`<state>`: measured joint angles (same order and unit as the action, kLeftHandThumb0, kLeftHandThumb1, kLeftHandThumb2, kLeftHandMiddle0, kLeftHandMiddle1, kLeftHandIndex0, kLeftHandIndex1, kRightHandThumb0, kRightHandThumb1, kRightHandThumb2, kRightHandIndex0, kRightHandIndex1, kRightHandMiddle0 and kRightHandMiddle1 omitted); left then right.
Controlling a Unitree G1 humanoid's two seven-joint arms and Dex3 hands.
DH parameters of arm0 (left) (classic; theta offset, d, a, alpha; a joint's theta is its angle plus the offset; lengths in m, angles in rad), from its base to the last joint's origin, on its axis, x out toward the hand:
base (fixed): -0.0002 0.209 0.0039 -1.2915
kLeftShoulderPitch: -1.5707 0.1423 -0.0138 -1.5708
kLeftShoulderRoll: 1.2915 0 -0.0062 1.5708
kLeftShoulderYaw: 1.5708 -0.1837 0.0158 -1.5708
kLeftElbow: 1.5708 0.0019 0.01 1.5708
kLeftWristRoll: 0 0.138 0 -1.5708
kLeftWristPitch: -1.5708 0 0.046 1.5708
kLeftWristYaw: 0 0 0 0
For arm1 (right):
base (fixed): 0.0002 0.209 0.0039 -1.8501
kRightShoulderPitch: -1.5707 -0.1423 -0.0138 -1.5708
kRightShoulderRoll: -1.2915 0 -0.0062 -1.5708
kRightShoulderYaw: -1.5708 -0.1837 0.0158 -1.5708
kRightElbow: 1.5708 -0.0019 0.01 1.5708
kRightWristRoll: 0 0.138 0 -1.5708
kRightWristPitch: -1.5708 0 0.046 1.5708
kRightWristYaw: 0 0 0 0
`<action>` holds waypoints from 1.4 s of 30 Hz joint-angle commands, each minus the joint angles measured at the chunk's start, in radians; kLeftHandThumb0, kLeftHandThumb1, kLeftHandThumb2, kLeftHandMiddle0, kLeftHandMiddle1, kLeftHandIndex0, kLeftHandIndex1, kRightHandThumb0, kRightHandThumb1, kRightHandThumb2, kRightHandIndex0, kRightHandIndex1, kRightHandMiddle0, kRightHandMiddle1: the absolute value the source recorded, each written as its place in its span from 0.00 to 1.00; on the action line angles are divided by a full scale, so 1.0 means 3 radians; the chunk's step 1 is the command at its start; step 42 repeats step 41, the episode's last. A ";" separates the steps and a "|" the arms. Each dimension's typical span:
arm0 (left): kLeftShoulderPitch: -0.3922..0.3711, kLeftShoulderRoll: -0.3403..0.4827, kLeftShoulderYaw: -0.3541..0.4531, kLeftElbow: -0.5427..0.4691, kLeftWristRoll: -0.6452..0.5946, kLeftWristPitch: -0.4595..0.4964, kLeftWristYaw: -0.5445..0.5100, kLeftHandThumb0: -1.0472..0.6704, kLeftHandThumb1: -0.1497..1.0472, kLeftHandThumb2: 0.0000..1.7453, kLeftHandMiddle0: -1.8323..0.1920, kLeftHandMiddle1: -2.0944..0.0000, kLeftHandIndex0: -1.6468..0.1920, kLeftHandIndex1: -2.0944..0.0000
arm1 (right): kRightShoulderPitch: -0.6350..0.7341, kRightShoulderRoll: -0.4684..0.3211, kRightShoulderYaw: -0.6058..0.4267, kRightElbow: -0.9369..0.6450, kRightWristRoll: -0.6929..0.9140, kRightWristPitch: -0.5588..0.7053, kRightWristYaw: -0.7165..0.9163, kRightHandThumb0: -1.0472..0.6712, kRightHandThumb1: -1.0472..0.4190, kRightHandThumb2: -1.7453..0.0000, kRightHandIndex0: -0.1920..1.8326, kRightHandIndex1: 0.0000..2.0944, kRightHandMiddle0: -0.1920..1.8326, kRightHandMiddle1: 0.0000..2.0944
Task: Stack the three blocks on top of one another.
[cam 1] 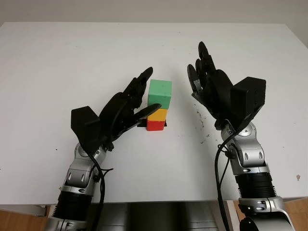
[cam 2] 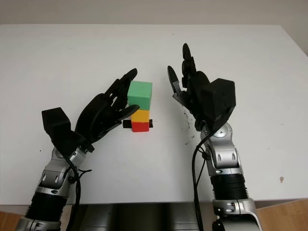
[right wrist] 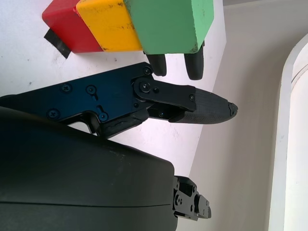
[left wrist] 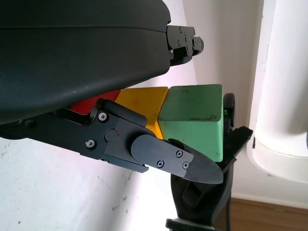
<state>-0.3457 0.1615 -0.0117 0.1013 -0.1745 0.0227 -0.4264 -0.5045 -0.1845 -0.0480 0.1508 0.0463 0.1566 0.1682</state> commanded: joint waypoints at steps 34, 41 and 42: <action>-0.0083 0.0070 0.0882 0.0309 -0.0344 -0.0384 0.0774 0.16 1.00 0.35 1.00 1.00 1.00 1.00 | 0.0046 0.0151 -0.0068 0.0300 0.0067 -0.0250 -0.0153 0.25 0.00 0.64 0.00 0.00 0.00 0.00; -0.0087 0.0037 0.0818 0.0337 -0.0299 -0.0364 0.0812 0.15 1.00 0.35 1.00 1.00 1.00 1.00 | 0.0070 0.0236 -0.0091 0.0368 0.0087 -0.0300 -0.0243 0.25 0.00 0.64 0.00 0.00 0.00 0.00; -0.0087 0.0037 0.0818 0.0337 -0.0299 -0.0364 0.0812 0.15 1.00 0.35 1.00 1.00 1.00 1.00 | 0.0070 0.0236 -0.0091 0.0368 0.0087 -0.0300 -0.0243 0.25 0.00 0.64 0.00 0.00 0.00 0.00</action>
